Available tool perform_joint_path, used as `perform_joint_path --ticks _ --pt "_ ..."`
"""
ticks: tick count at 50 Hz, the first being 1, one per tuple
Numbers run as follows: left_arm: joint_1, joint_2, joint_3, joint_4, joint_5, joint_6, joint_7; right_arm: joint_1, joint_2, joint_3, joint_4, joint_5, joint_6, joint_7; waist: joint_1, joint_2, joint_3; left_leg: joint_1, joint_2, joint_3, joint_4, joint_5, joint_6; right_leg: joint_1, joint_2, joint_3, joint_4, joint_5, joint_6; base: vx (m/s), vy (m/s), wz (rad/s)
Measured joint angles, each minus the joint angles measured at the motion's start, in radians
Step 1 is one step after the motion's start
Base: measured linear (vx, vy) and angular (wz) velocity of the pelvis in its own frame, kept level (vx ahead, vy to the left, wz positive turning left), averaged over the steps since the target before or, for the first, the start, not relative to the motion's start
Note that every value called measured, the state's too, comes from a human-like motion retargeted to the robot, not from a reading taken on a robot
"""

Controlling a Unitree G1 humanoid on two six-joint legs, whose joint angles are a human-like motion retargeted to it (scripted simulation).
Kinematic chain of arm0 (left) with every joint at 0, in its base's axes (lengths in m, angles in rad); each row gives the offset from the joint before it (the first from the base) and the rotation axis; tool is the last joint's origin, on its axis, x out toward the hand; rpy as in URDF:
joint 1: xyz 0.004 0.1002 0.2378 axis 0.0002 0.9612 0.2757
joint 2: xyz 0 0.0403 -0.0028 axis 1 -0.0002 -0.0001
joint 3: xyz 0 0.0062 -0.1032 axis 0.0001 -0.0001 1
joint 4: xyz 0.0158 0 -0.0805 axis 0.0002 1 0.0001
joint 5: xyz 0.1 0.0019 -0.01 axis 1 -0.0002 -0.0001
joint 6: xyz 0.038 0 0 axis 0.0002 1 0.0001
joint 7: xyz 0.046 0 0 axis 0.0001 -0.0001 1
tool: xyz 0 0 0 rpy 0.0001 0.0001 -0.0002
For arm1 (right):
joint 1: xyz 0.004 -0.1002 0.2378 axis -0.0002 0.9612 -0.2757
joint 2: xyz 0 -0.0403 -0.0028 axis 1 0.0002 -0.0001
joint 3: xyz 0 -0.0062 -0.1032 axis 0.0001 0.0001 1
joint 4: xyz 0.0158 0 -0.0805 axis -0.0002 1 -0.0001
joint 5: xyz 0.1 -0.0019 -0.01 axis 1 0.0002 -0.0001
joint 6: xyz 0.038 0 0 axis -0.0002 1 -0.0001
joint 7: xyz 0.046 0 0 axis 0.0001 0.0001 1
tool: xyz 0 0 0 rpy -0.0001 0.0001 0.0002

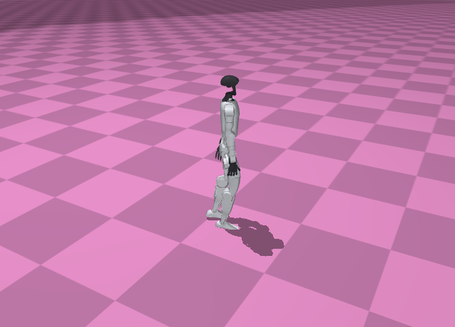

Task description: In place motions

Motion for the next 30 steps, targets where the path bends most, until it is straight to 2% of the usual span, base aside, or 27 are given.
perform_joint_path --ticks 3,5,6,7,10,14,19,20,23,27,30 --pt "0.011 -0.002 0.005 -0.02 0.013 -0.002 -0.012 0.001 0.001 -0.004 -0.022 -0.004 -0.004 0.007 0.031 -0.007 0.001 -0.035 -0.042 -0.173 0.046 0.023 0.003 -0.023 -0.012 0.06 0.014 0.009 0.004 -0.06 0.03 -0.92" --pt "0.015 -0.007 0.008 -0.036 0.011 -0.008 -0.017 0.008 -0.003 0.006 -0.037 -0.009 -0.009 0.006 0.044 -0.003 0.003 -0.047 -0.063 -0.29 0.058 0.031 -0.014 -0.043 -0.012 0.103 0.028 0.015 0.005 -0.07 0.02 -1.06" --pt "0.012 -0.009 0.01 -0.04 0.006 -0.011 -0.019 0.009 -0.006 0.013 -0.041 -0.014 -0.011 0.006 0.049 0.001 0.007 -0.045 -0.057 -0.298 0.051 0.025 -0.026 -0.055 -0.006 0.127 0.039 0.018 0.003 -0.1 0.02 -1.19" --pt "0.009 -0.012 0.012 -0.044 0.002 -0.012 -0.021 0.01 -0.009 0.018 -0.045 -0.021 -0.013 0.006 0.051 0.006 0.012 -0.043 -0.052 -0.293 0.042 0.016 -0.029 -0.068 -0.002 0.15 0.049 0.022 0.001 -0.14 0.03 -1.16" --pt "-0.008 -0.018 0.014 -0.043 -0.014 -0.013 -0.031 0.002 -0.021 0.027 -0.047 -0.044 -0.008 0.004 0.015 0.031 0.018 -0.029 -0.036 -0.209 -0.004 -0.029 0.026 -0.113 0.017 0.196 0.074 0.041 -0.011 -0.22 0.06 -0.83" --pt "-0.034 -0.005 0.008 -0.038 -0.035 -0.013 -0.04 -0.014 -0.019 0.039 -0.042 -0.04 -0.001 -0.011 -0.084 0.059 0.044 -0.036 -0.017 -0.151 -0.028 -0.021 0.018 -0.158 0.042 0.253 0.063 0.09 -0.028 -0.33 0.13 -0.96" --pt "-0.038 0.033 -0.01 -0.064 -0.004 -0.013 -0.054 -0.017 -0.029 0.035 -0.02 0.01 -0.006 0.009 -0.091 0.063 0.088 0.003 0.029 0.055 -0.066 -0.044 0.009 -0.184 0.062 0.301 0.04 0.089 -0.05 -0.27 0.35 -2.23" --pt "-0.033 0.039 -0.007 -0.07 0.003 -0.013 -0.052 -0.017 -0.032 0.032 -0.011 0.006 -0.001 0.014 -0.092 0.068 0.087 0.01 0.04 0.1 -0.077 -0.049 0.006 -0.191 0.057 0.272 0.039 0.083 -0.059 -0.22 0.36 -2.58" --pt "-0.016 0.052 0.004 -0.076 -0.01 -0.01 -0.037 -0.017 -0.046 0.022 0.019 -0.004 0.008 -0.008 -0.081 0.09 0.083 0.025 0.079 0.253 -0.108 -0.062 -0.007 -0.178 0.003 0.016 0.045 0.058 -0.106 -0.24 0.41 -2.77" --pt "-0.01 0.058 0.028 -0.077 -0.026 0.004 0.005 -0.014 -0.074 -0.004 0.067 0.016 0.015 -0.032 -0.036 0.135 0.085 0.065 0.133 0.47 -0.163 -0.075 -0.032 -0.058 -0.06 -0.495 0.069 0.022 -0.167 -0.26 0.44 -2.96" --pt "-0.01 0.057 0.041 -0.078 -0.04 0.006 0.022 -0.003 -0.096 -0.033 0.104 0.034 0.026 -0.04 -0.011 0.177 0.079 0.101 0.174 0.608 -0.199 -0.086 -0.069 0.052 -0.064 -0.818 0.094 0.019 -0.174 -0.21 0.43 -2.52"
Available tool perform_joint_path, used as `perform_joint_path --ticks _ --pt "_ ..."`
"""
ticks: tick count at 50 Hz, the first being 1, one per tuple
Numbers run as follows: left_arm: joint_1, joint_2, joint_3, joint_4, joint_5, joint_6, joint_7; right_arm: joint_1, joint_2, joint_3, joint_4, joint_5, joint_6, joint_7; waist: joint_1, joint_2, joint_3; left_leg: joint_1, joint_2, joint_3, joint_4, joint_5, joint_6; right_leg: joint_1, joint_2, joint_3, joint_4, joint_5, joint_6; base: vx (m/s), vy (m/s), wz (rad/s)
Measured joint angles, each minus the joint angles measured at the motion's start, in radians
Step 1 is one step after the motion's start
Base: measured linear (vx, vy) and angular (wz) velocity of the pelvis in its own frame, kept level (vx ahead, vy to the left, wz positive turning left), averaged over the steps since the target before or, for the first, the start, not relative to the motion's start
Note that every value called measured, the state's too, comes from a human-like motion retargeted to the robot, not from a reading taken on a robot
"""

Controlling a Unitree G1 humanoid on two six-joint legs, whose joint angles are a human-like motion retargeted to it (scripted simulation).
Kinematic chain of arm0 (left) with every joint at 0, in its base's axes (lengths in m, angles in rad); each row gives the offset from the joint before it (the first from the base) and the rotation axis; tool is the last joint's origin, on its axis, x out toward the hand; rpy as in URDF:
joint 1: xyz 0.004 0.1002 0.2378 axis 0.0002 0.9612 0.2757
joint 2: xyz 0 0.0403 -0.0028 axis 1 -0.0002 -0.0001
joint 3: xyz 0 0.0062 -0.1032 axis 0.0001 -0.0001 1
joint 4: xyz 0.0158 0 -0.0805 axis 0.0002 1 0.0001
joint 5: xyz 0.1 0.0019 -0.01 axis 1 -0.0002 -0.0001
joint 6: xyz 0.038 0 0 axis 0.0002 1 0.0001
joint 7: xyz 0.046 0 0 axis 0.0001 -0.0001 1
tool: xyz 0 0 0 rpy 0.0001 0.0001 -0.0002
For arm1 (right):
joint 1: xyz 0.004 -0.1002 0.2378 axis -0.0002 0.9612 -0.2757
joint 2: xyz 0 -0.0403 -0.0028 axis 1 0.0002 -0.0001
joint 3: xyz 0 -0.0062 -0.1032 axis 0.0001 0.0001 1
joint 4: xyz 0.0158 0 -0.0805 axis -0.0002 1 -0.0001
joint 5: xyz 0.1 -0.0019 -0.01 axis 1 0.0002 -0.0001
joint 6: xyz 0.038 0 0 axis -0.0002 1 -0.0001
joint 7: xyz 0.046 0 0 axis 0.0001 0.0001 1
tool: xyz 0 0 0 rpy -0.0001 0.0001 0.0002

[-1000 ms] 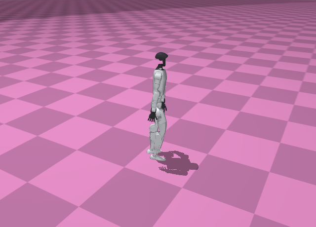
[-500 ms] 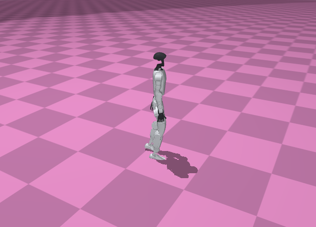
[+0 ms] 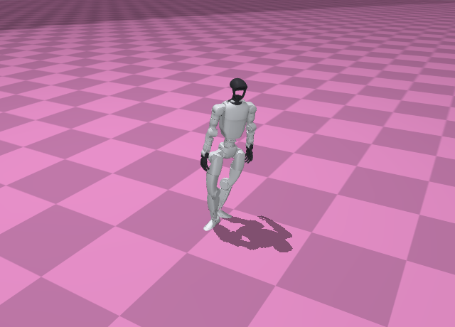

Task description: In place motions

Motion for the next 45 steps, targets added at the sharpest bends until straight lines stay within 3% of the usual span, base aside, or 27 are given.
perform_joint_path --ticks 2,5,11,15,19,23,27,28,30,33,37,45 --pt "-0.003 -0.001 0.003 0.004 -0.005 0.004 -0.009 0.006 -0.015 -0.022 0.035 0.012 0.009 -0.01 0.005 0.004 -0.018 0.015 0.001 0.072 -0.014 -0.006 -0.023 0.02 0.008 -0.076 -0.021 0.047 0.014 -0.21 0.41 -2.06" --pt "-0.012 -0.002 0.011 0.007 -0.004 0.012 -0.023 0.013 -0.023 -0.044 0.081 0.032 0.021 -0.03 0.034 -0.021 -0.07 0.002 -0.025 0.164 -0.021 -0.014 -0.049 -0.092 -0.008 0.105 -0.011 0.116 0.013 -0.23 0.24 -2.2" --pt "-0.077 -0.006 -0.067 -0.021 -0.031 0.009 -0.049 0.015 -0.01 -0.067 0.08 0.053 0.027 -0.024 -0.101 0.018 -0.006 0.034 0.007 0.202 -0.014 -0.007 -0.069 -0.124 0.05 0.291 -0.049 0.187 -0.001 -0.44 0.21 -0.56" --pt "-0.121 -0.016 -0.103 -0.067 0.011 0.016 -0.073 0.041 0.005 -0.068 0.069 0.05 0.021 -0.015 -0.151 0.047 -0.031 0.025 0.021 0.242 -0.011 -0.008 -0.09 -0.202 0.053 0.495 -0.008 0.172 0.034 -0.3 0.23 -0.51" --pt "-0.145 -0.033 -0.136 -0.134 0.016 -0.01 -0.107 0.061 0.024 -0.069 0.098 0.066 0.034 -0.017 -0.163 0.041 -0.038 0.049 0.041 0.261 0.021 0.0 -0.109 -0.165 0.089 0.467 -0.092 0.17 -0.007 -0.25 0.17 -0.39" --pt "-0.16 -0.071 -0.128 -0.171 0.004 -0.02 -0.113 0.074 0.041 -0.077 0.103 0.058 0.043 0.007 -0.164 0.003 -0.042 0.061 0.077 0.249 0.13 0.056 -0.075 -0.132 0.067 0.493 -0.127 0.181 0.021 -0.22 0.14 -0.08" --pt "-0.159 -0.101 -0.1 -0.181 -0.048 -0.036 -0.118 0.069 0.047 -0.041 0.058 0.017 0.045 0.016 -0.157 -0.115 -0.058 -0.031 0.105 0.164 0.432 0.111 0.097 -0.11 -0.031 0.57 -0.153 0.201 0.033 -0.11 0.11 -0.47" --pt "-0.157 -0.101 -0.102 -0.181 -0.055 -0.036 -0.123 0.063 0.047 -0.033 0.042 0.002 0.042 0.015 -0.14 -0.135 -0.057 -0.052 0.111 0.134 0.494 0.109 0.117 -0.109 -0.042 0.598 -0.15 0.202 0.035 -0.16 0.12 -0.99" --pt "-0.156 -0.098 -0.109 -0.171 -0.055 -0.037 -0.124 0.048 0.044 -0.019 0.005 -0.023 0.038 0.021 -0.129 -0.15 -0.03 -0.111 0.114 -0.012 0.596 0.101 0.114 -0.082 -0.037 0.617 -0.172 0.218 0.035 -0.18 0.16 -0.77" --pt "-0.146 -0.098 -0.111 -0.144 -0.03 -0.042 -0.096 0.023 0.03 -0.001 -0.058 -0.05 0.028 0.027 -0.082 -0.164 0.004 -0.165 0.039 -0.194 0.63 0.076 0.099 -0.05 -0.019 0.679 -0.204 0.239 0.031 -0.16 0.21 -1.06" --pt "-0.108 -0.1 -0.097 -0.113 -0.007 -0.049 -0.065 -0.003 0.018 0.003 -0.132 -0.058 0.013 0.033 -0.04 -0.17 0.004 -0.201 -0.009 -0.251 0.597 0.021 0.112 -0.057 -0.019 0.764 -0.207 0.251 0.033 -0.1 0.18 -1.0" --pt "-0.074 -0.109 -0.024 -0.001 -0.067 -0.026 -0.044 -0.025 0.041 -0.025 -0.182 0.034 0.007 0.045 -0.03 -0.108 0.023 -0.192 -0.083 -0.366 0.4 -0.048 0.053 -0.034 0.051 0.828 -0.215 0.254 0.044 -0.04 0.1 -0.51"
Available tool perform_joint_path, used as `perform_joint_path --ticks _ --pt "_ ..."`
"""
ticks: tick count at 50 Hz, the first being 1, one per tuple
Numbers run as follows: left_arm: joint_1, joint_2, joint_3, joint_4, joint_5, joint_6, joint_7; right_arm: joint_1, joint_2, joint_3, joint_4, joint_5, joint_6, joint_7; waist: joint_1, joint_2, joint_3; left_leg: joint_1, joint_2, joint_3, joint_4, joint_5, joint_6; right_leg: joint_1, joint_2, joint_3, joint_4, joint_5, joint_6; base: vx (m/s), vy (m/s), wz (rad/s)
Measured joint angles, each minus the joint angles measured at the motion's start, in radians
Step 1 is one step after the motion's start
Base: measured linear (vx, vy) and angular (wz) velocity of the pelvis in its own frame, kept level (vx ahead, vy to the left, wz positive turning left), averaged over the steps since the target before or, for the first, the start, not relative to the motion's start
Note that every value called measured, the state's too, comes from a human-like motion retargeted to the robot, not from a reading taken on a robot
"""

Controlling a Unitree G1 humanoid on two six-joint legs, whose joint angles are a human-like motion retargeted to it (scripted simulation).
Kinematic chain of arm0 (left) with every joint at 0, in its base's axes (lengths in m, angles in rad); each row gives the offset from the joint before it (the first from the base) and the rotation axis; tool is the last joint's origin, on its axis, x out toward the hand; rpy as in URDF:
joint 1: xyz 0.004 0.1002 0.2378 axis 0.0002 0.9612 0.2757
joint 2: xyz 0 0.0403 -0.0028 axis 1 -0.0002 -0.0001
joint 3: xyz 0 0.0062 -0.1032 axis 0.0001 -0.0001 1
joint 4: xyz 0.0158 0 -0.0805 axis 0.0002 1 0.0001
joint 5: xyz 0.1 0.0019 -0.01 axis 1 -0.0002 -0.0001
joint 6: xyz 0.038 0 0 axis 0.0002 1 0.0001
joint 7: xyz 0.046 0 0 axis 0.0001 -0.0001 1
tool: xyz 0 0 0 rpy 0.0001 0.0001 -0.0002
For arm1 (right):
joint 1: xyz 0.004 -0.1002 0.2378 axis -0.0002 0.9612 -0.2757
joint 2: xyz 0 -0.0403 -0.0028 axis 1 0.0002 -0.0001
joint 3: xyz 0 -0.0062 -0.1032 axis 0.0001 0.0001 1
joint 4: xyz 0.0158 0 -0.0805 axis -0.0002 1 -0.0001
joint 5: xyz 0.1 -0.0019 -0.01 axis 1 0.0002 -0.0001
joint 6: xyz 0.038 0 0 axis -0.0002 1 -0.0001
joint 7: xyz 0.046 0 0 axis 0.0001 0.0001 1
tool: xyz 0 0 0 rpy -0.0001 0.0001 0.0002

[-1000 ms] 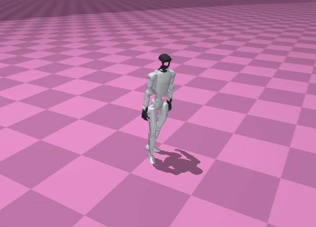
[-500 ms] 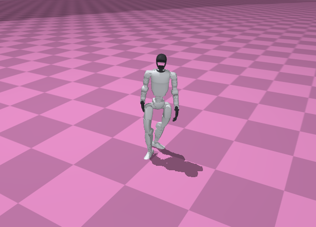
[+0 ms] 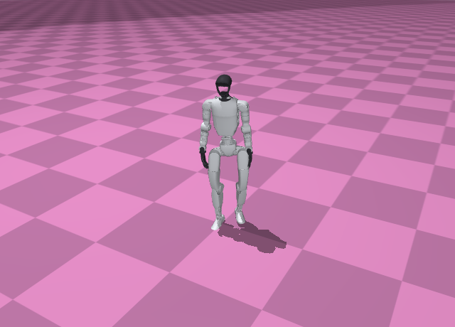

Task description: In place motions

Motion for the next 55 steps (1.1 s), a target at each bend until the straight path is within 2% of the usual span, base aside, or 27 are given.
perform_joint_path --ticks 5,8,10,19,25,30,33,35,37,38,40,42,43,45,47,51,55 --pt "0.008 0.003 -0.002 0.004 0.003 0.004 0.005 0.017 0.0 -0.007 0.056 0.013 0.006 0.007 -0.011 0.051 -0.006 0.032 0.003 -0.001 -0.123 0.017 -0.033 0.01 0.053 -0.004 -0.005 -0.01 0.008 0.01 -0.01 -0.01" --pt "0.008 -0.003 -0.008 -0.008 0.013 0.002 0.01 0.031 -0.01 -0.003 0.124 -0.014 0.014 -0.014 -0.015 0.075 -0.013 0.042 0.004 -0.01 -0.19 0.107 -0.016 0.017 0.079 -0.009 -0.01 -0.017 0.004 0.09 -0.08 -0.02" --pt "0.0 -0.007 -0.012 -0.013 0.011 0.002 0.006 0.031 -0.018 -0.005 0.187 -0.036 0.023 -0.031 -0.033 0.094 -0.027 0.042 0.012 -0.027 -0.206 0.113 -0.034 0.012 0.091 -0.027 -0.011 -0.022 0.005 0.07 -0.09 0.29" --pt "-0.024 -0.025 -0.057 -0.092 0.026 -0.009 -0.021 0.084 -0.027 -0.032 0.292 -0.014 0.046 -0.044 -0.014 0.082 -0.023 0.062 -0.003 -0.038 -0.227 0.119 -0.034 0.035 0.084 -0.037 -0.011 -0.034 0.0 0.08 -0.13 0.05" --pt "-0.012 -0.024 -0.066 -0.106 0.045 -0.013 -0.035 0.093 -0.029 -0.039 0.254 -0.012 0.038 -0.049 -0.012 0.11 -0.038 0.052 0.015 -0.058 -0.261 0.128 -0.042 0.011 0.095 -0.041 0.034 -0.072 -0.023 0.1 -0.17 0.01" --pt "-0.02 -0.01 -0.076 -0.113 0.07 -0.006 -0.043 0.083 -0.015 -0.04 0.207 0.025 0.024 -0.044 -0.037 0.143 -0.048 -0.005 0.032 -0.158 -0.275 0.155 -0.051 -0.063 0.099 -0.044 0.17 -0.118 -0.027 0.0 -0.27 0.83" --pt "-0.027 0.0 -0.084 -0.131 0.081 -0.002 -0.057 0.072 -0.006 -0.03 0.197 0.046 0.016 -0.045 -0.088 0.145 -0.023 -0.025 0.015 -0.279 -0.278 0.191 -0.056 -0.13 0.165 0.29 0.235 -0.097 -0.01 -0.03 -0.39 2.01" --pt "-0.03 0.002 -0.101 -0.14 0.084 -0.002 -0.057 0.072 -0.003 -0.03 0.195 0.048 0.011 -0.041 -0.106 0.143 -0.004 -0.035 -0.005 -0.362 -0.274 0.217 -0.061 -0.128 0.226 0.549 0.242 -0.108 0.051 0.0 -0.36 2.32" --pt "-0.044 0.005 -0.121 -0.144 0.085 -0.004 -0.052 0.072 -0.004 -0.028 0.201 0.047 0.004 -0.035 -0.122 0.138 0.015 -0.044 -0.041 -0.461 -0.266 0.239 -0.071 -0.098 0.235 0.641 0.216 -0.126 0.116 0.07 -0.47 2.75" --pt "-0.056 0.007 -0.13 -0.144 0.084 -0.004 -0.052 0.071 -0.007 -0.027 0.209 0.045 -0.001 -0.032 -0.129 0.137 0.024 -0.05 -0.057 -0.516 -0.262 0.247 -0.076 -0.087 0.22 0.615 0.208 -0.147 0.132 0.1 -0.47 2.86" --pt "-0.074 0.009 -0.144 -0.149 0.087 -0.005 -0.056 0.073 -0.013 -0.018 0.227 0.038 -0.011 -0.03 -0.114 0.13 0.042 -0.053 -0.086 -0.603 -0.255 0.257 -0.078 -0.067 0.187 0.496 0.187 -0.178 0.098 0.15 -0.47 2.5" --pt "-0.082 0.013 -0.151 -0.16 0.092 -0.009 -0.061 0.078 -0.022 -0.001 0.25 0.024 -0.019 -0.036 -0.05 0.088 0.038 -0.067 -0.13 -0.629 -0.248 0.256 -0.057 -0.043 0.13 0.347 0.152 -0.179 0.07 0.27 -0.53 1.71" --pt "-0.083 0.015 -0.158 -0.168 0.092 -0.014 -0.062 0.078 -0.027 0.004 0.262 0.014 -0.018 -0.039 -0.009 0.067 0.036 -0.076 -0.153 -0.64 -0.247 0.256 -0.041 -0.037 0.131 0.352 0.146 -0.181 0.065 0.29 -0.49 1.62" --pt "-0.084 0.013 -0.179 -0.176 0.085 -0.029 -0.049 0.08 -0.036 -0.002 0.275 -0.009 -0.017 -0.044 0.065 0.044 0.038 -0.098 -0.179 -0.664 -0.25 0.255 -0.02 -0.035 0.108 0.298 0.135 -0.181 0.073 0.31 -0.42 2.05" --pt "-0.097 0.007 -0.194 -0.165 0.063 -0.044 -0.019 0.085 -0.048 -0.011 0.27 -0.026 -0.021 -0.052 0.099 0.037 0.044 -0.127 -0.192 -0.673 -0.257 0.242 0.01 -0.021 0.054 0.142 0.112 -0.18 0.093 0.48 -0.42 2.91" --pt "-0.111 -0.001 -0.188 -0.126 0.027 -0.045 0.011 0.105 -0.077 -0.01 0.263 -0.038 -0.03 -0.083 0.084 0.024 0.047 -0.172 -0.144 -0.382 -0.274 0.153 0.099 0.028 0.013 -0.093 0.061 -0.195 0.102 0.34 -0.32 3.72" --pt "-0.115 0.013 -0.192 -0.102 0.042 -0.028 0.002 0.13 -0.101 -0.031 0.284 -0.017 -0.025 -0.105 0.047 0.023 0.037 -0.159 -0.053 0.042 -0.283 0.066 0.107 0.094 -0.005 -0.373 0.027 -0.232 0.127 0.5 -0.33 4.12"
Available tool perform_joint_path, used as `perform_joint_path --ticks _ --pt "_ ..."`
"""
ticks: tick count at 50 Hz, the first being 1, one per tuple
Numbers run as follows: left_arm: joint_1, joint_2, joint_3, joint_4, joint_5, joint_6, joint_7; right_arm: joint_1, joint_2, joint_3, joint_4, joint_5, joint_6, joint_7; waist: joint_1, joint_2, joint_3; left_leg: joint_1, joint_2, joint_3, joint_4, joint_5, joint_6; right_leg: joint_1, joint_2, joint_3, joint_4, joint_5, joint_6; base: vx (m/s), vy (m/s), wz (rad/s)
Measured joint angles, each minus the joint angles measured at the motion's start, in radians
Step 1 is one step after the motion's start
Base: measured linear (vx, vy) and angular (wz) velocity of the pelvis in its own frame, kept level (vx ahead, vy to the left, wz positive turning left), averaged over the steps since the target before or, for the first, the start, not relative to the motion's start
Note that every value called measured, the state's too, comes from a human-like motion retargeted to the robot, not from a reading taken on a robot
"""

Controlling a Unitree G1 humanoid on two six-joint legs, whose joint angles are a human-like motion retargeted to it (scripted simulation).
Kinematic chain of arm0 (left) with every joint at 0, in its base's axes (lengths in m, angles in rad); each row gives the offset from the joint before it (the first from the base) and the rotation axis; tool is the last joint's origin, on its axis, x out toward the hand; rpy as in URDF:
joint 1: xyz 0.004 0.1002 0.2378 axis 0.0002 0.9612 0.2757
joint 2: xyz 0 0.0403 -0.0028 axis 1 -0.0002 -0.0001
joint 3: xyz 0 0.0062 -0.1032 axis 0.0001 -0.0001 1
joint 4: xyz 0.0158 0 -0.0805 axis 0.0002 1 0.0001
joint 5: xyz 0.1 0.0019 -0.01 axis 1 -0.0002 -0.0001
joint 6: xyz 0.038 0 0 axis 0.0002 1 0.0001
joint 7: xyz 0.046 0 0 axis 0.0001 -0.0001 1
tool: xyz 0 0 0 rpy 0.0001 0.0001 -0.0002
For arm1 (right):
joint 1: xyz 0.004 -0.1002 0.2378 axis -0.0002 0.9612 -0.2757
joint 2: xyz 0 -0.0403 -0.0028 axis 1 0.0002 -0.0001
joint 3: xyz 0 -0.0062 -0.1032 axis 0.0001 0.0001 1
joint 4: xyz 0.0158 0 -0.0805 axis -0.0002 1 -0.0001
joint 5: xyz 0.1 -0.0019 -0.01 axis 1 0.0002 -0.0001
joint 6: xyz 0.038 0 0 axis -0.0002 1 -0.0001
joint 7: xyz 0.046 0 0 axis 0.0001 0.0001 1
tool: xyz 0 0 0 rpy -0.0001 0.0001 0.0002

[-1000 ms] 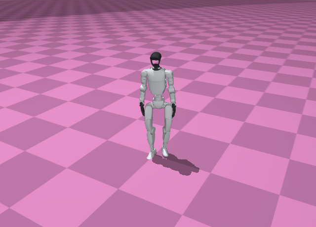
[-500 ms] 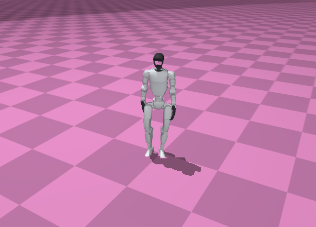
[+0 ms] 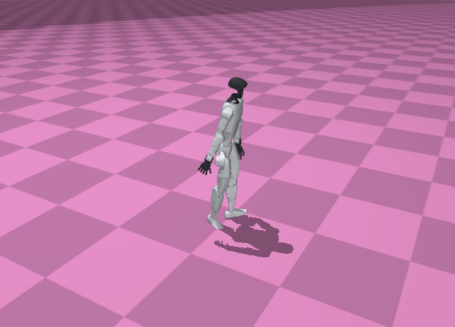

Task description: In place motions

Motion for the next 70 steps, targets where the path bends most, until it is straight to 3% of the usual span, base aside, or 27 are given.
perform_joint_path --ticks 4,6,9,11,13,18,26,30,33,35,37,40,45,50,52,55,60,62,70 --pt "0.02 0.016 0.019 0.017 0.03 0.017 -0.014 0.024 -0.015 -0.021 0.05 0.03 0.018 -0.008 0.012 -0.037 -0.032 0.064 0.072 0.466 0.041 -0.036 -0.028 0.06 -0.018 -0.278 -0.025 -0.033 0.036 0.63 -0.4 3.56" --pt "0.03 0.028 0.04 0.039 0.039 0.028 -0.02 0.033 -0.014 -0.025 0.061 0.041 0.042 -0.024 0.034 -0.059 -0.052 0.092 0.083 0.591 0.055 -0.037 -0.045 0.083 -0.02 -0.392 -0.035 -0.045 0.056 0.58 -0.41 2.97" --pt "0.048 0.049 0.079 0.082 0.043 0.037 0.001 0.038 -0.009 -0.017 0.061 0.039 0.073 -0.044 0.065 -0.068 -0.078 0.114 0.079 0.603 0.021 0.025 -0.101 0.11 0.011 -0.514 -0.044 -0.063 0.087 0.51 -0.4 2.63" --pt "0.066 0.06 0.107 0.108 0.043 0.043 0.019 0.021 -0.006 -0.009 0.061 0.023 0.077 -0.05 0.092 -0.082 -0.096 0.118 0.06 0.638 -0.016 0.12 -0.099 0.122 0.021 -0.572 -0.046 -0.072 0.105 0.43 -0.41 2.03" --pt "0.083 0.072 0.135 0.129 0.046 0.047 0.031 -0.014 -0.003 0.0 0.056 0.002 0.069 -0.049 0.137 -0.097 -0.095 0.104 0.024 0.544 -0.056 0.161 -0.072 0.136 0.027 -0.606 -0.039 -0.078 0.115 0.36 -0.45 1.17" --pt "0.15 0.092 0.215 0.14 0.042 0.044 0.029 -0.125 0.008 0.045 -0.076 -0.05 0.039 -0.015 0.26 -0.135 -0.03 0.14 0.012 0.488 -0.075 0.166 -0.072 0.196 0.039 -0.622 -0.024 -0.091 0.122 0.2 -0.41 0.15" --pt "0.254 0.107 0.35 0.188 -0.004 0.064 0.032 -0.214 0.092 0.071 -0.265 -0.053 -0.068 0.042 0.3 -0.182 -0.055 0.162 0.002 0.433 -0.042 0.097 -0.11 0.26 0.057 -0.652 -0.015 -0.084 0.134 0.23 -0.36 0.38" --pt "0.252 0.093 0.363 0.164 -0.032 0.072 -0.004 -0.196 0.108 0.087 -0.289 -0.057 -0.072 0.092 0.281 -0.134 -0.06 0.194 0.04 0.378 -0.033 0.068 -0.109 0.314 0.071 -0.596 0.076 -0.001 0.075 0.22 -0.32 0.93" --pt "0.221 0.072 0.332 0.137 -0.036 0.079 -0.04 -0.158 0.107 0.101 -0.279 -0.082 -0.053 0.095 0.213 -0.022 -0.062 0.204 0.136 0.271 -0.011 0.06 -0.108 0.287 0.031 -0.45 0.341 0.047 -0.082 0.18 -0.34 1.84" --pt "0.192 0.054 0.304 0.1 -0.031 0.086 -0.073 -0.137 0.106 0.114 -0.251 -0.083 -0.048 0.077 0.149 0.004 -0.058 0.2 0.14 0.198 -0.01 0.067 -0.102 0.138 -0.06 -0.199 0.613 0.003 -0.072 0.04 -0.37 2.17" --pt "0.149 0.043 0.263 0.054 -0.019 0.089 -0.1 -0.126 0.111 0.116 -0.206 -0.075 -0.046 0.059 0.115 0.007 -0.051 0.19 0.123 0.146 -0.02 0.081 -0.089 -0.013 -0.029 0.03 0.727 -0.04 -0.047 -0.11 -0.38 1.8" --pt "0.077 0.031 0.193 -0.003 -0.002 0.07 -0.115 -0.121 0.12 0.102 -0.133 -0.05 -0.029 0.037 0.093 0.03 -0.009 0.191 0.13 0.07 -0.026 0.102 -0.08 -0.118 0.017 0.161 0.768 -0.066 -0.058 -0.2 -0.35 1.61" --pt "0.0 0.01 0.081 -0.054 0.003 0.046 -0.134 -0.091 0.136 0.08 -0.066 -0.018 -0.008 0.032 0.017 0.059 0.02 0.171 0.107 -0.109 -0.022 0.13 -0.065 -0.199 0.009 0.175 0.572 -0.119 -0.091 -0.14 -0.3 1.81" --pt "-0.017 -0.015 0.011 -0.052 0.017 0.032 -0.16 -0.057 0.143 0.078 -0.057 -0.01 -0.004 0.019 -0.038 0.019 0.05 0.217 0.018 -0.244 -0.019 0.136 -0.058 -0.203 0.024 0.364 0.167 -0.097 -0.035 -0.02 -0.13 1.67" --pt "-0.014 -0.015 -0.016 -0.023 0.024 0.029 -0.16 -0.048 0.143 0.076 -0.053 -0.019 0.004 0.013 -0.069 0.003 0.074 0.262 -0.011 -0.313 -0.008 0.134 -0.059 -0.132 0.001 0.324 0.042 0.081 -0.041 0.19 0.04 1.46" --pt "0.001 0.01 -0.029 0.032 0.073 0.048 -0.157 -0.029 0.149 0.085 -0.055 -0.045 0.017 0.026 -0.01 -0.04 0.046 0.296 -0.039 -0.305 -0.007 0.127 -0.063 -0.084 0.028 0.298 0.002 0.072 -0.059 0.22 0.0 0.34" --pt "0.049 0.024 0.009 0.129 0.085 0.037 -0.027 -0.047 0.155 0.09 -0.103 -0.116 0.028 0.029 -0.073 -0.047 0.034 0.322 -0.05 -0.447 0.005 0.132 -0.073 -0.016 0.022 0.157 -0.037 0.08 -0.056 0.08 -0.03 1.07" --pt "0.082 0.038 0.05 0.139 0.075 0.038 -0.04 -0.064 0.148 0.123 -0.129 -0.168 0.027 0.024 -0.008 -0.046 0.005 0.322 -0.033 -0.365 -0.006 0.116 -0.077 -0.032 0.039 0.243 -0.013 0.054 -0.055 0.03 -0.02 -1.23" --pt "0.129 0.062 0.125 0.168 0.059 0.059 -0.023 -0.091 0.159 0.113 -0.206 -0.099 -0.017 0.047 -0.008 -0.057 -0.017 0.297 -0.028 -0.359 0.077 0.076 -0.102 -0.043 0.024 0.272 0.028 0.035 -0.038 -0.01 0.03 -0.15"
